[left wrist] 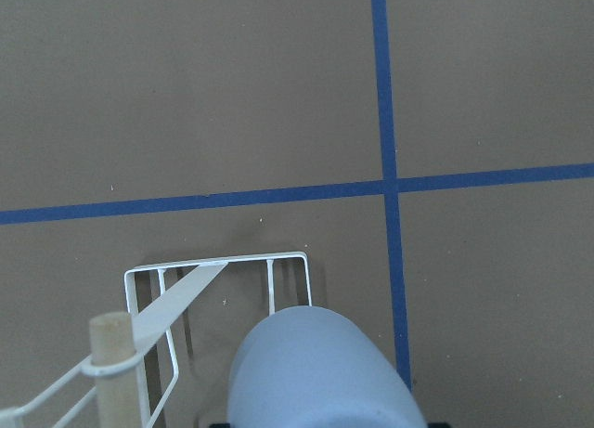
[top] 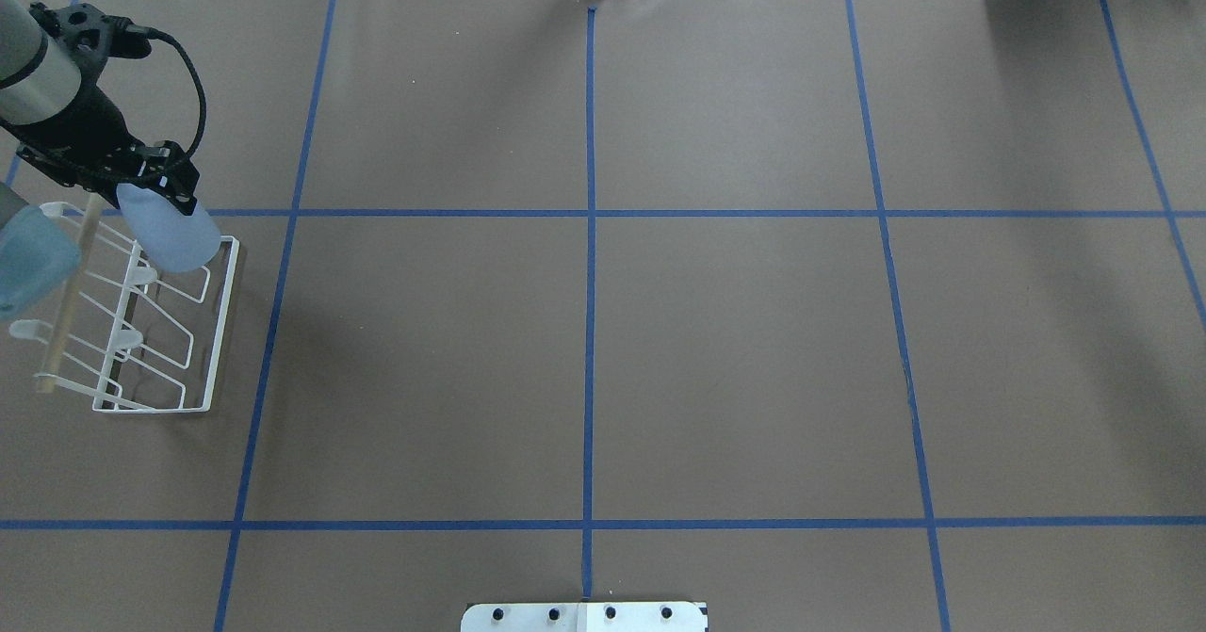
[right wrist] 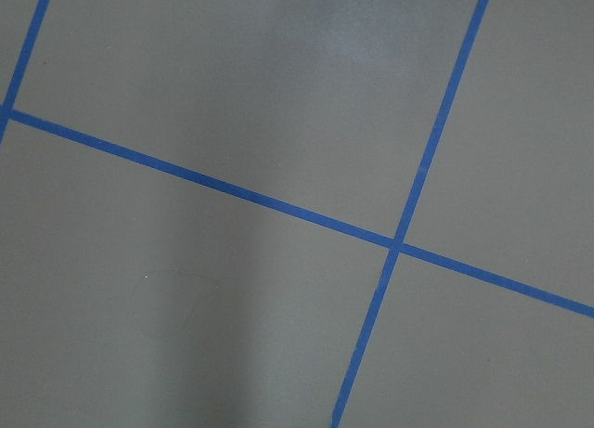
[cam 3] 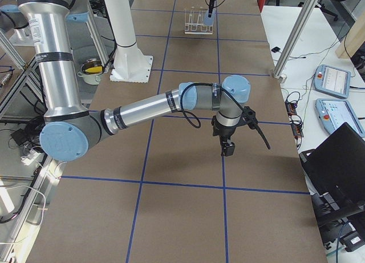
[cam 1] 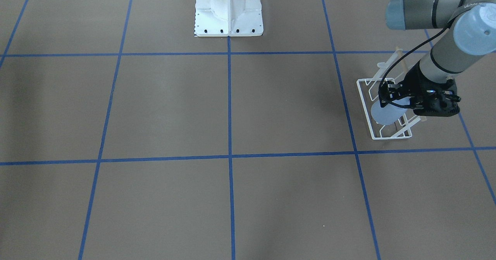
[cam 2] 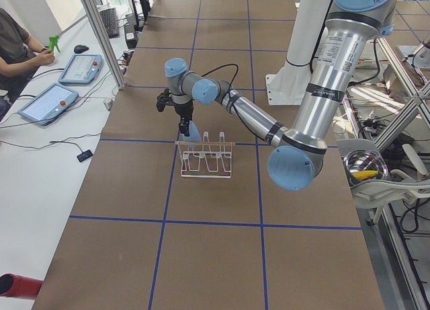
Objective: Hang cup on cup holder
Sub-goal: 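Lower the cup onto a rack peg with the left gripper, then open the left gripper and lift it away from the cup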
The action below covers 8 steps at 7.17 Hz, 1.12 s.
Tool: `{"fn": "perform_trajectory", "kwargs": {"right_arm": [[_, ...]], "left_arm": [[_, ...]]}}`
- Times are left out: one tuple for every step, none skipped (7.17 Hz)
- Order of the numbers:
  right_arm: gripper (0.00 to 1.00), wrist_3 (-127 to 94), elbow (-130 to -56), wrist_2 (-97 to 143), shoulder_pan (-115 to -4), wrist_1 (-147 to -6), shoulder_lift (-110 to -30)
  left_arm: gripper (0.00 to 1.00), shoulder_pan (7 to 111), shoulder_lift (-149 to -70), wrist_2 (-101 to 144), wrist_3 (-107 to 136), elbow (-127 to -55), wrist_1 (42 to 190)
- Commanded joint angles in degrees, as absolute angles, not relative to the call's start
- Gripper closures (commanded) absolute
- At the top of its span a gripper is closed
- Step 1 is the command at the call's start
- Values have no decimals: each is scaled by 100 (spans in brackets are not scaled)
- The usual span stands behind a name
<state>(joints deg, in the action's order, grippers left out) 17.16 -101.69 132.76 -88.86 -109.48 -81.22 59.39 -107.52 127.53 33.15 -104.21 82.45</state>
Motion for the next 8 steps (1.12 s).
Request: {"fn": "perform_trajectory", "kwargs": {"right_arm": [[0, 1723, -10178, 13350, -8886, -10951, -8121], [0, 1723, -10195, 13351, -8886, -10969, -8121], [0, 1731, -10195, 13351, -8886, -10969, -8121], [0, 1731, -10195, 13351, -8886, -10969, -8121], [0, 1731, -10213, 13351, -8886, -10969, -8104], [0, 1723, -10222, 13333, -8868, -11012, -7912], [0, 1723, -10222, 13272, -8868, -11013, -7849], [0, 1723, -10222, 13263, -8859, -11013, -7788]], "left_arm": [[2, 5915, -10749, 12753, 3270, -10318, 8367], [2, 5915, -10775, 12753, 3278, -10336, 8367], [2, 5924, -10810, 12753, 3278, -10388, 8358], [2, 5933, -10819, 12805, 3278, -10467, 8350], [2, 6115, -10828, 12997, 3244, -10511, 8332], [2, 6343, -10793, 12990, 3078, -10677, 8332], [2, 6598, -10741, 12964, 2476, -10687, 8289], [2, 6940, -10714, 12920, 1991, -10635, 8271]]}}
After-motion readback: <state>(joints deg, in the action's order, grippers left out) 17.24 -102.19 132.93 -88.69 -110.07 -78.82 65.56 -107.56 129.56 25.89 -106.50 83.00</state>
